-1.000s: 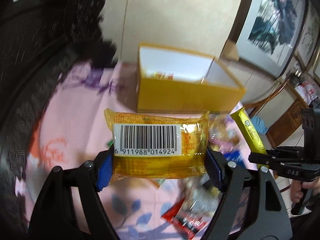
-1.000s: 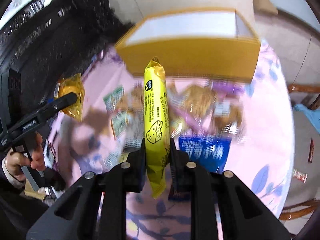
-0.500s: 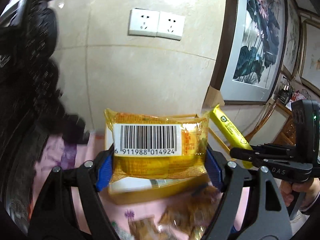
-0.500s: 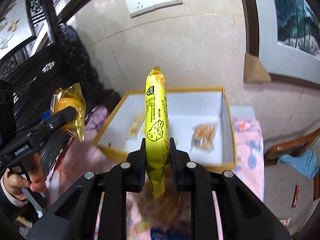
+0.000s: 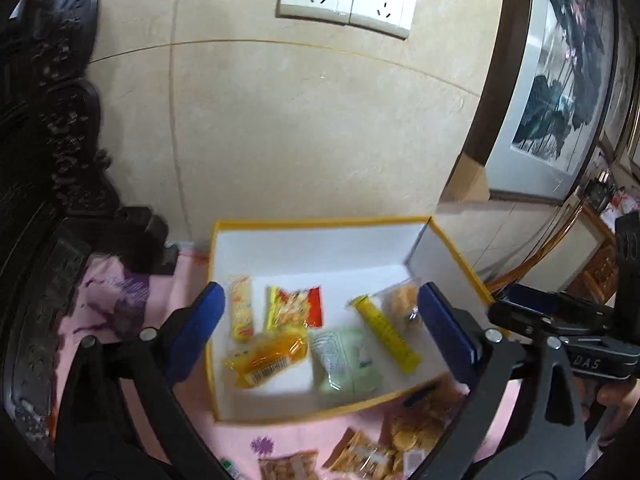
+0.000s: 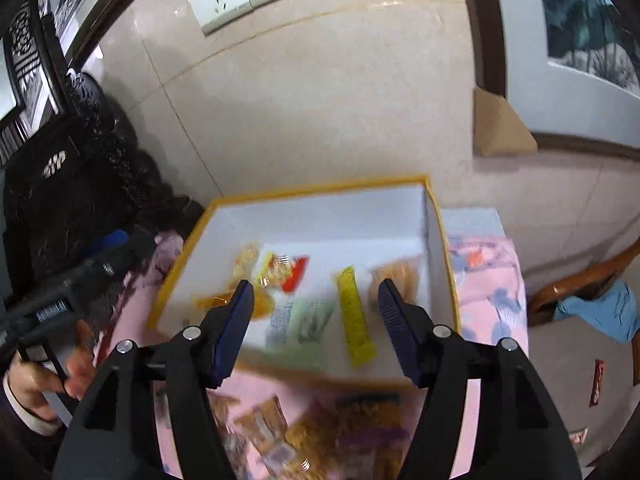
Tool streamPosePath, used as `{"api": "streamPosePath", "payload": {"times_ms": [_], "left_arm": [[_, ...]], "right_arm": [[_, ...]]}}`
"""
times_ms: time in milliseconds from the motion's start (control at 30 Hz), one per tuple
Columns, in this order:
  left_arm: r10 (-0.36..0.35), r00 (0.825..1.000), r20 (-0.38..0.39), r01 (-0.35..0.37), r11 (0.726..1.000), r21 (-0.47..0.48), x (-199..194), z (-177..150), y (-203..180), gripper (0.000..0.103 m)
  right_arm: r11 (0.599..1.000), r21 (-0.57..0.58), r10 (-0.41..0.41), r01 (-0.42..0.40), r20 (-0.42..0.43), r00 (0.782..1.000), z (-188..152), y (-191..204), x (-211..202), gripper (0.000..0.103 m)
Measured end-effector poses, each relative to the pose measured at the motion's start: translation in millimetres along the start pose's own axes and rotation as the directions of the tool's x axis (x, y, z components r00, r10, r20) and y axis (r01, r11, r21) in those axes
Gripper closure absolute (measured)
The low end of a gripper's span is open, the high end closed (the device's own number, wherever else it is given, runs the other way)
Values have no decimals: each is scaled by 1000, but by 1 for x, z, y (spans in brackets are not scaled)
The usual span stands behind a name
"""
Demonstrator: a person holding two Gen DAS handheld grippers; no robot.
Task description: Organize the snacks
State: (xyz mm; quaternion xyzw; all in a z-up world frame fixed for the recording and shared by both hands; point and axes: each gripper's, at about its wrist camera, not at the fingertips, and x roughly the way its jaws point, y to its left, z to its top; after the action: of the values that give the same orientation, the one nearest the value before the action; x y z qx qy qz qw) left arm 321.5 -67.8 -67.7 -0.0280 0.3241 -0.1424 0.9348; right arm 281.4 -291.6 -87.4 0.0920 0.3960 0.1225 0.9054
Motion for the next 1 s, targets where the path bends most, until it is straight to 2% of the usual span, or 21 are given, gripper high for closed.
{"api": "streamPosePath", "payload": {"times_ms": [133, 233, 367, 467, 600, 633, 700, 767, 867, 900, 933, 1000], "left_arm": [[5, 998, -64, -6, 1000, -6, -18, -39, 5, 4], [10, 993, -116, -10, 1000, 1, -32, -73, 7, 4], [14, 982, -186, -16, 1000, -13, -46, -116, 9, 4], [4, 969, -248, -18, 998, -57, -55, -146, 14, 4], [-5, 959, -284, -22, 995, -94, -64, -166, 17, 4], [-3, 958, -286, -25, 995, -94, -66, -168, 17, 4], [3, 956, -293, -31, 995, -91, -69, -172, 18, 4], [2, 955, -295, -33, 994, -100, -72, -175, 19, 4], [5, 952, -306, -39, 994, -105, -71, -176, 20, 4], [4, 951, -308, -38, 994, -104, -71, -177, 19, 4], [0, 950, -311, -34, 994, -105, -71, -178, 18, 4], [-14, 947, -321, -21, 994, -106, -70, -180, 15, 4]], "right_arm": [[1000, 0, 9, -9, -113, 994, -51, -2, -6, 37], [1000, -8, -1, -1, -196, 981, -101, -2, -13, 37], [999, 28, -24, 35, -315, 949, -164, -5, -13, 37], [997, 23, -57, 70, -357, 933, -193, -1, -8, 37], [996, 32, -62, 80, -381, 922, -213, 6, 3, 33], [996, 32, -70, 88, -378, 923, -215, 8, 5, 24], [995, 17, -85, 99, -384, 920, -218, 14, 12, 12], [993, -24, -115, 114, -381, 917, -219, 24, 17, 9], [982, -103, -185, 158, -365, 913, -224, 29, 27, 13], [980, -113, -191, 161, -355, 915, -225, 29, 26, 17], [977, -124, -208, 175, -348, 914, -226, 29, 25, 26], [979, -124, -194, 160, -343, 919, -226, 27, 21, 34]]}}
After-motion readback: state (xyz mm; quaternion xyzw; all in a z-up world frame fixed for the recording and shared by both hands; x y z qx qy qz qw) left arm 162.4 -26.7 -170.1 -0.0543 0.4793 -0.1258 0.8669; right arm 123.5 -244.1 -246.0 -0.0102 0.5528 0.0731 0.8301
